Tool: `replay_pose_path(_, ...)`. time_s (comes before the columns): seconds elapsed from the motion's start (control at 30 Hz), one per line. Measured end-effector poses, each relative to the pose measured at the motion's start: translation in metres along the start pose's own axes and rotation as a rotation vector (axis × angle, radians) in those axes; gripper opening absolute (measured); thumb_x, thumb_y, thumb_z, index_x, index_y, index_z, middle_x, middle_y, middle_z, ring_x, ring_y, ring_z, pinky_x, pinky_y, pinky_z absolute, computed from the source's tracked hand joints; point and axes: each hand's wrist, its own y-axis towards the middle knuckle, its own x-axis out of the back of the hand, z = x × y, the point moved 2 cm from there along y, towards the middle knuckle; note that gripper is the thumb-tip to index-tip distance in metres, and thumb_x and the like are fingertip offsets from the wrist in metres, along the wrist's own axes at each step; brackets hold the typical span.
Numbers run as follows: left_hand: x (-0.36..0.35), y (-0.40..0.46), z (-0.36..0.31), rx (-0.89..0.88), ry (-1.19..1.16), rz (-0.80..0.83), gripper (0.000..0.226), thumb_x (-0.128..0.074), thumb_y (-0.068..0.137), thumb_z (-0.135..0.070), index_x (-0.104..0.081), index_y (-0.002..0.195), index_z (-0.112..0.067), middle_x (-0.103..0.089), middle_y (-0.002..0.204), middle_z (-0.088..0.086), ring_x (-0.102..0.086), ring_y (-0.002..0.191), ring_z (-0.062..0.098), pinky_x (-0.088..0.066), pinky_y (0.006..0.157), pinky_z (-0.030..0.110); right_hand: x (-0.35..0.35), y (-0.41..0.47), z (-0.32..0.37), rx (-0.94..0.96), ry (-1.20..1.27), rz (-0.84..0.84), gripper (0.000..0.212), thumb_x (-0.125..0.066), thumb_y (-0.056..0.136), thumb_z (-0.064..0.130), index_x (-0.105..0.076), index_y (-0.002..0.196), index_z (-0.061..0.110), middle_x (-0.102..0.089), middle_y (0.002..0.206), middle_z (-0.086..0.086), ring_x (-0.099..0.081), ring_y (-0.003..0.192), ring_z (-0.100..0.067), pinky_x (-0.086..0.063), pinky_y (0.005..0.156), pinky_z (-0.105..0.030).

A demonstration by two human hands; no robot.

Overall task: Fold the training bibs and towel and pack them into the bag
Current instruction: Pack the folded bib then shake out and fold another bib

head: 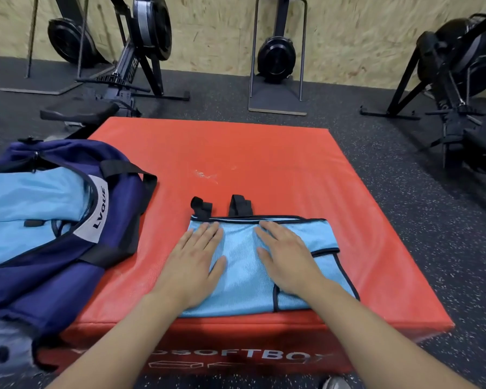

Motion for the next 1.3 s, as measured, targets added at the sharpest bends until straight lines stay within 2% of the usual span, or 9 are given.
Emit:
replay_pose_path(0.1, 0.002, 0.013, -0.001, -0.001, 0.002, -0.015, 0.073, -0.01, 0.095, -0.052, -0.022, 0.158, -0.017, -0.011, 0.166, -0.004, -0.005, 0.153, 0.012, 0.003, 0.122, 0.034, 0.003, 0.012, 0.004, -0.021, 0.024, -0.016, 0.05, -0.036, 0.107, 0.033, -0.031, 0.156, 0.024, -0.022, 0.165, 0.005, -0.014, 0.152, -0.014, -0.007, 0.124, -0.032)
replay_pose_path(0.2, 0.003, 0.019, -0.008, -0.014, 0.027, -0.058, 0.065, -0.018, 0.099, -0.043, -0.032, 0.155, -0.013, -0.023, 0.164, 0.0, -0.012, 0.153, 0.015, -0.006, 0.122, 0.039, 0.0, 0.017, 0.027, 0.028, 0.059, -0.055, 0.057, -0.024, 0.102, 0.042, -0.03, 0.156, 0.025, -0.018, 0.166, 0.005, -0.008, 0.154, -0.012, 0.0, 0.125, -0.034)
replay_pose_path(0.3, -0.009, 0.018, -0.009, -0.012, 0.052, -0.042, 0.062, -0.023, 0.1, -0.037, -0.041, 0.151, -0.007, -0.03, 0.161, 0.004, -0.018, 0.152, 0.018, -0.013, 0.12, 0.042, -0.02, 0.01, 0.042, 0.087, -0.021, 0.056, 0.074, -0.001, 0.092, 0.052, -0.01, 0.161, 0.028, 0.0, 0.168, 0.009, 0.01, 0.153, -0.009, 0.004, 0.125, -0.042)
replay_pose_path(0.4, -0.015, 0.013, -0.007, 0.035, 0.009, -0.026, 0.067, -0.016, 0.099, -0.042, -0.027, 0.156, -0.007, -0.017, 0.165, 0.004, -0.006, 0.154, 0.016, -0.006, 0.122, 0.039, -0.032, 0.008, 0.034, 0.075, -0.078, 0.1, 0.077, 0.008, 0.089, 0.056, -0.003, 0.16, 0.029, 0.008, 0.167, 0.012, 0.017, 0.152, -0.008, 0.008, 0.125, -0.042)
replay_pose_path(0.53, -0.013, 0.013, -0.007, 0.07, -0.044, -0.02, 0.074, -0.002, 0.095, -0.052, -0.001, 0.158, -0.014, 0.01, 0.166, -0.002, 0.017, 0.151, 0.008, 0.006, 0.124, 0.034, -0.029, 0.008, 0.018, 0.023, -0.073, 0.084, 0.077, 0.007, 0.09, 0.06, -0.002, 0.16, 0.031, 0.012, 0.166, 0.014, 0.02, 0.15, -0.006, 0.009, 0.124, -0.039)
replay_pose_path(0.87, -0.01, 0.013, -0.008, 0.08, -0.057, 0.033, 0.076, 0.005, 0.092, -0.054, 0.005, 0.158, -0.017, 0.015, 0.166, -0.002, 0.023, 0.149, 0.006, 0.013, 0.122, 0.031, 0.005, -0.014, -0.074, -0.317, -0.238, 0.0, 0.063, -0.002, 0.101, 0.048, -0.003, 0.16, 0.027, 0.003, 0.168, 0.005, 0.009, 0.154, -0.014, 0.005, 0.125, -0.04)
replay_pose_path(0.97, 0.002, 0.015, -0.017, 0.041, 0.009, -0.029, 0.072, -0.003, 0.097, -0.049, -0.006, 0.159, -0.011, 0.0, 0.168, 0.003, 0.009, 0.153, 0.013, 0.004, 0.124, 0.037, 0.014, -0.009, -0.047, -0.23, -0.164, -0.094, 0.071, 0.003, 0.096, 0.051, -0.005, 0.16, 0.023, 0.004, 0.167, 0.005, 0.01, 0.154, -0.012, 0.006, 0.125, -0.039)
replay_pose_path(1.1, 0.003, 0.005, -0.048, -0.06, -0.011, -0.077, 0.061, -0.022, 0.102, -0.033, -0.031, 0.154, -0.004, -0.026, 0.163, 0.01, -0.018, 0.152, 0.021, -0.013, 0.12, 0.042, -0.003, -0.015, 0.023, 0.016, -0.01, -0.026, 0.073, 0.003, 0.094, 0.049, -0.006, 0.161, 0.02, 0.006, 0.167, 0.007, 0.013, 0.152, -0.008, 0.007, 0.125, -0.038)
replay_pose_path(1.3, -0.015, -0.008, -0.036, 0.05, -0.053, 0.011, 0.074, -0.009, 0.098, -0.053, -0.012, 0.159, -0.013, -0.004, 0.166, 0.001, 0.003, 0.154, 0.014, 0.002, 0.123, 0.037, -0.02, -0.025, -0.004, -0.02, -0.094, 0.039, 0.073, 0.003, 0.093, 0.052, -0.009, 0.161, 0.025, 0.003, 0.168, 0.007, 0.011, 0.153, -0.009, 0.006, 0.125, -0.036)
